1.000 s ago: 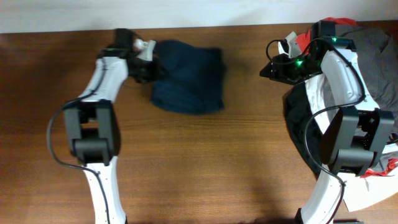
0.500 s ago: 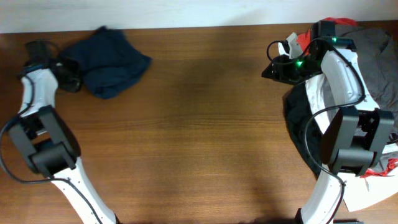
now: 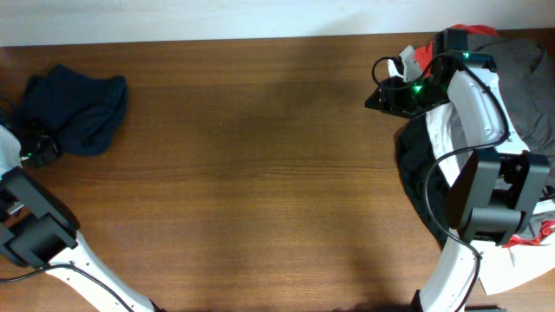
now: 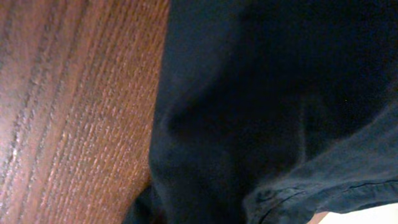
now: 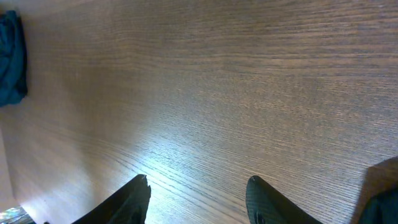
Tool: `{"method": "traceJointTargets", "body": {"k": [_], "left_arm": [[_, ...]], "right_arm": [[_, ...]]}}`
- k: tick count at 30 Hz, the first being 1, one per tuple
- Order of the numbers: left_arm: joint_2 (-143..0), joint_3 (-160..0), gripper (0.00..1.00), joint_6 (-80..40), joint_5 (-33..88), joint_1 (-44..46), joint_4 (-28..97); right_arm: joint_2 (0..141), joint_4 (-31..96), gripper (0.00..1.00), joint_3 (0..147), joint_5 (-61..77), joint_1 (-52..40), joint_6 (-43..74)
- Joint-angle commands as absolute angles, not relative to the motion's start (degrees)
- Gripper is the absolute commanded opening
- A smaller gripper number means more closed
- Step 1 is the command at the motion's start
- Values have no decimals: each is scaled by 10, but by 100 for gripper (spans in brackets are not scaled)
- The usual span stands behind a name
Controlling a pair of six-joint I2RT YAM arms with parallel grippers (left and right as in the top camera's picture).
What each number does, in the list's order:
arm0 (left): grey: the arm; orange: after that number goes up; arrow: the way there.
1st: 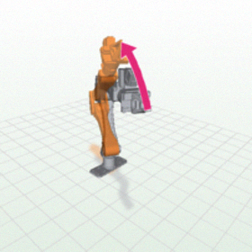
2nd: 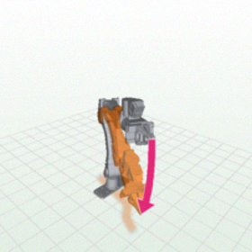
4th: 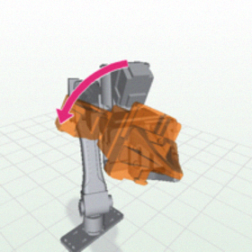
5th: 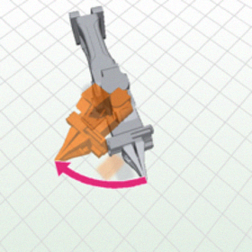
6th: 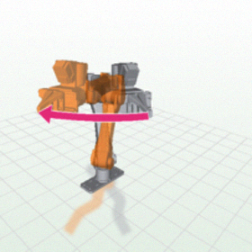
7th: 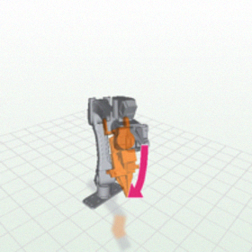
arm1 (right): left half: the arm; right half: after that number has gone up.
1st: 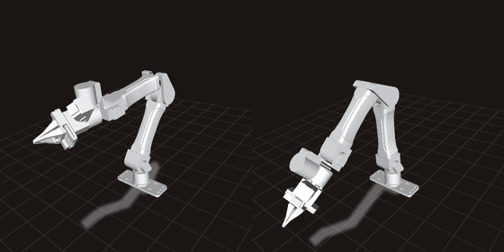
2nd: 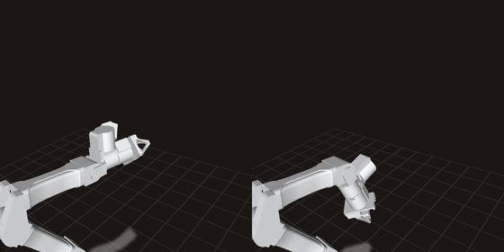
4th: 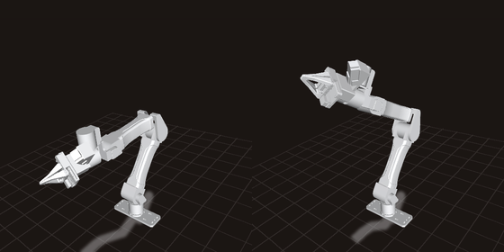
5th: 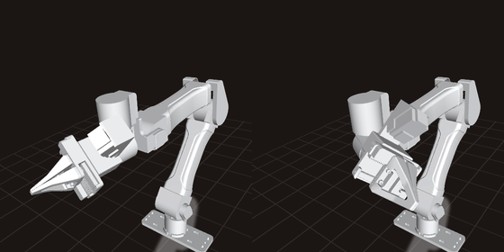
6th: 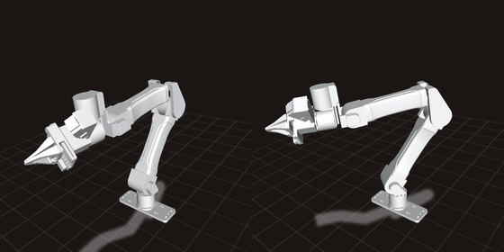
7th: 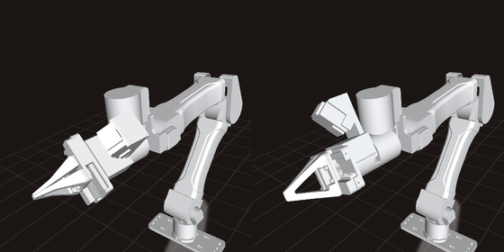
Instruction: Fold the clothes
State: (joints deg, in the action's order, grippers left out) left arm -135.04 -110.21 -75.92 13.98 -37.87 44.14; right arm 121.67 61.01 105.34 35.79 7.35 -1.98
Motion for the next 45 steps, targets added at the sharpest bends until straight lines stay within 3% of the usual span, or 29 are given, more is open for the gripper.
{"method": "traceJointTargets", "body": {"k": [1,2,12,17,26,27,29,30,31,33,35,40,45], "left_arm": [[-1360,-1106,73,-782,126,-380,440],[-1360,-1106,99,-781,127,-380,440],[-1329,-1112,99,-618,214,-390,458],[-1247,-1112,99,-466,197,-396,487],[-1158,-1111,98,-155,171,-364,492],[-1161,-1110,96,-139,155,-358,491],[-1174,-1106,71,-85,93,-331,491],[-1184,-1106,50,-53,87,-318,488],[-1191,-1106,43,-30,87,-309,485],[-1210,-1106,18,42,86,-286,472],[-1231,-1106,6,108,69,-269,468],[-1288,-1106,1,128,-61,-249,470],[-1334,-1106,1,128,-60,-248,469]], "right_arm": [[1204,614,55,1061,353,71,-23],[1204,614,55,1061,353,71,-23],[1204,614,56,1061,353,71,-23],[1204,614,60,1061,353,71,-23],[1204,613,60,1061,353,71,-23],[1204,612,60,1061,353,71,-23],[1204,611,60,1061,353,71,-23],[1204,611,60,1061,353,71,-23],[1204,611,60,1061,353,71,-23],[1204,611,60,1061,353,71,-23],[1204,612,60,1061,353,71,-23],[1204,618,61,1061,353,71,-24],[1204,618,61,1061,352,71,-24]]}}
